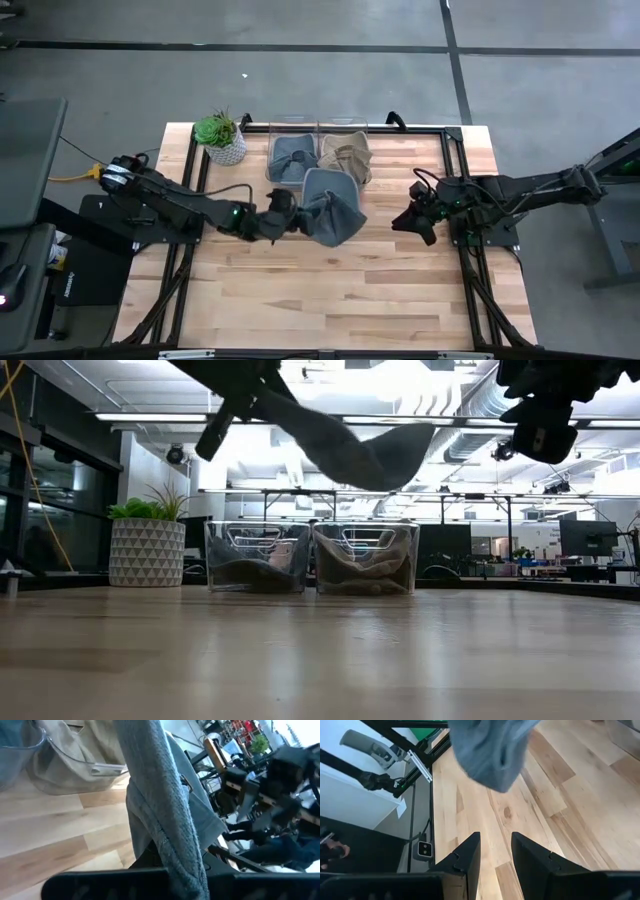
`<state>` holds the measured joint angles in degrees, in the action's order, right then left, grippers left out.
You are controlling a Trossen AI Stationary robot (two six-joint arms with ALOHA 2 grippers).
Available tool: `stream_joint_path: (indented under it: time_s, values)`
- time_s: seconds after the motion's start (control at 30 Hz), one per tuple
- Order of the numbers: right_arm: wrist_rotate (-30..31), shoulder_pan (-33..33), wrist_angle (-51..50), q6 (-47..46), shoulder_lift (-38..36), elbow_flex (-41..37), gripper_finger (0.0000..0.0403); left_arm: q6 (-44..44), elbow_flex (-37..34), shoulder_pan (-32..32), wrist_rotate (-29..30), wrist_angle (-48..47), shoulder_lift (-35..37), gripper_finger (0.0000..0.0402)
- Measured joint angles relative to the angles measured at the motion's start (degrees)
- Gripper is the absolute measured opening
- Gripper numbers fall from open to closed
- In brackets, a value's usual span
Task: Pick & Place hat
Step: Put the gray cap into the left transparent bin
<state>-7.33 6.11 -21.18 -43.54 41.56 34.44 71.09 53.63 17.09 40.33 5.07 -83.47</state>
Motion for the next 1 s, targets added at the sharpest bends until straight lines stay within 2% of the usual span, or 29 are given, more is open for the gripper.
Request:
stream_joint_path:
  time_s: [0.33, 0.57, 0.73, 0.87, 1.0]
  values:
    - [-0.8, 0.0, -0.3, 2.7, 0.0, 0.0, 0.0105, 0.0, 0.1, -9.9, -9.0, 1.2, 6.1, 0.0]
    - [0.2, 0.0, -0.5, 3.1, 0.0, 0.0, 0.0105, -1.6, -0.1, -19.2, -15.6, -9.1, 14.6, 0.0]
    - [3.6, 0.0, -0.5, 3.5, 0.0, 0.0, 0.0105, -4.6, -0.1, -29.0, -24.7, -13.5, 17.7, 0.0]
    - [5.9, 0.0, -0.4, 3.1, 0.0, 0.0, 0.0105, -8.2, 0.0, -36.8, -34.5, -13.4, 17.6, 0.0]
    - [7.3, 0.0, -0.4, 2.3, 0.0, 0.0, 0.0105, -10.8, 0.0, -43.6, -41.1, -16.5, 17.6, 0.0]
